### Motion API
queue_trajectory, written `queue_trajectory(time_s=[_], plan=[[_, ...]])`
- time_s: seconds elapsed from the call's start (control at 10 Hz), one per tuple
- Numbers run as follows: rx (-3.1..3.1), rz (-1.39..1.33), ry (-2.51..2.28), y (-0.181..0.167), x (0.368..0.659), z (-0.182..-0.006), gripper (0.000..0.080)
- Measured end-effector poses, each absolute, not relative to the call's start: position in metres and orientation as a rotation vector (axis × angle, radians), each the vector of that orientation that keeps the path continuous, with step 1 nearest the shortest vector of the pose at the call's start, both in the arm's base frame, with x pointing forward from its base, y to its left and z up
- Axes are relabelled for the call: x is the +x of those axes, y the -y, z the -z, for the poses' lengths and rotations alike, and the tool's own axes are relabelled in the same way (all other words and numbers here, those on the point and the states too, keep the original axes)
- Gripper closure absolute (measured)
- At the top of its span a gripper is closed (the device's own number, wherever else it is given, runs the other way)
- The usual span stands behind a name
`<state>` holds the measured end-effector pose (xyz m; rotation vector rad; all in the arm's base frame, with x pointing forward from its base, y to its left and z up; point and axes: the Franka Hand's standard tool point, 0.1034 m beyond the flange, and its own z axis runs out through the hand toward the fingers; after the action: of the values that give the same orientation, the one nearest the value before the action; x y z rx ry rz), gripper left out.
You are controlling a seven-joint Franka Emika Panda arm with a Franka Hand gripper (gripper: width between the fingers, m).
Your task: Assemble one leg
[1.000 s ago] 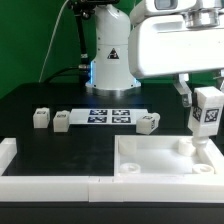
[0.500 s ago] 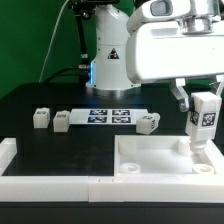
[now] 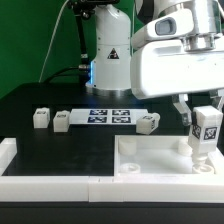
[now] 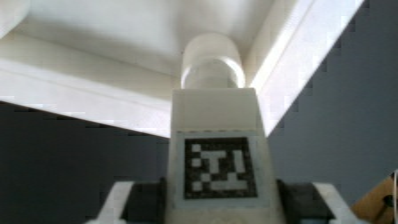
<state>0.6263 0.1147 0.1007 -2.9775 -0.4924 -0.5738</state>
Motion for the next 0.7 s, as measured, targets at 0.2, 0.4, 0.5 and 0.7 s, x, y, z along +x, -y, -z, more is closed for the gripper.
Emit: queue_trajectory(time_s=[0.2, 0.4, 0.5, 0.7], plan=[[-2.976, 0.572, 0.490, -0.116, 0.629, -0.097, 0.0508], [-2.974, 0.575, 0.489, -0.117, 0.633, -0.094, 0.0508], [-2.973, 0.575, 0.490, -0.117, 0.634, -0.092, 0.0508], [-2.972, 0.570, 0.489, -0.118, 0.632, -0.086, 0.0508]])
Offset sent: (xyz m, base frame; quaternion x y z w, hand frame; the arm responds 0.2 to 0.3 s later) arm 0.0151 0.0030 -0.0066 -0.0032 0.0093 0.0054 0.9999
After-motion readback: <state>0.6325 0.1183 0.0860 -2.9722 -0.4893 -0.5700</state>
